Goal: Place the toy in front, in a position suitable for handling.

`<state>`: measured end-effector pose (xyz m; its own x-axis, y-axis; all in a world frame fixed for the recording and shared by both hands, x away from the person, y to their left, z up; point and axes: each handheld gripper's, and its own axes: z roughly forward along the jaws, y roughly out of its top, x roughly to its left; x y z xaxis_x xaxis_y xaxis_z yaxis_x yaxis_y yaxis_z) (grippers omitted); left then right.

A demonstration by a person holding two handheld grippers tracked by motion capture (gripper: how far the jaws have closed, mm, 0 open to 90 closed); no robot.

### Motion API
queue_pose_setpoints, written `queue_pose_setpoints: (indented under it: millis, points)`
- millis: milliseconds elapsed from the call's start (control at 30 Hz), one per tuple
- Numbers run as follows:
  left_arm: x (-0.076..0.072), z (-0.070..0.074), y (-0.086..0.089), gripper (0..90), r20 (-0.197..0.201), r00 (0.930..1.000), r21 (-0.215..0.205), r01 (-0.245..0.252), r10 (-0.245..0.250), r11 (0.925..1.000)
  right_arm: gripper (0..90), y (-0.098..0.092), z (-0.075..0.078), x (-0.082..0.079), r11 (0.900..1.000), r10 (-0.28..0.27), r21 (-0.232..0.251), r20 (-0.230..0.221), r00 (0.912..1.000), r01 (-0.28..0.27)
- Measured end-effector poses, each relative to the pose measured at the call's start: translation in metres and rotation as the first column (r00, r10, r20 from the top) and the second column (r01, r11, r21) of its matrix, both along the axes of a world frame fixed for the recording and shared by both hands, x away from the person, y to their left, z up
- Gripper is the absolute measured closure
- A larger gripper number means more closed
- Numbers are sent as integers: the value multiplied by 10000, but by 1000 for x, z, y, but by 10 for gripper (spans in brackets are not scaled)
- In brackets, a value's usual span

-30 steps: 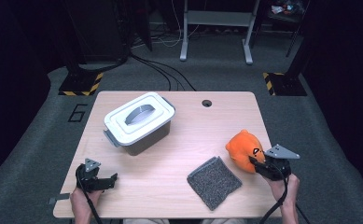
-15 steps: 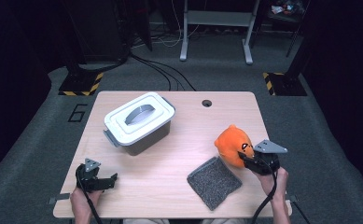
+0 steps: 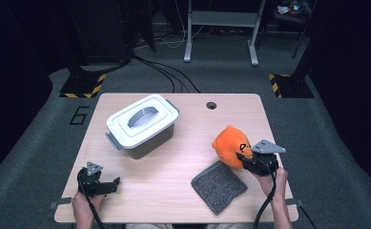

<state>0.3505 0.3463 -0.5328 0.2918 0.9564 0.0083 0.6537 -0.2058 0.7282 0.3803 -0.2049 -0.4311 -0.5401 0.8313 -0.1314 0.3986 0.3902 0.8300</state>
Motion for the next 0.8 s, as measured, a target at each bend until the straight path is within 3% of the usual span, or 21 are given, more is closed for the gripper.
queue_pose_setpoints:
  millis: [800]
  points:
    - [0, 0, 0, 2, 1, 10000, -25, -14, 14, 10000, 533, 45, 7, 15, 9949, 1008, -19, 166, 9948, -1008]
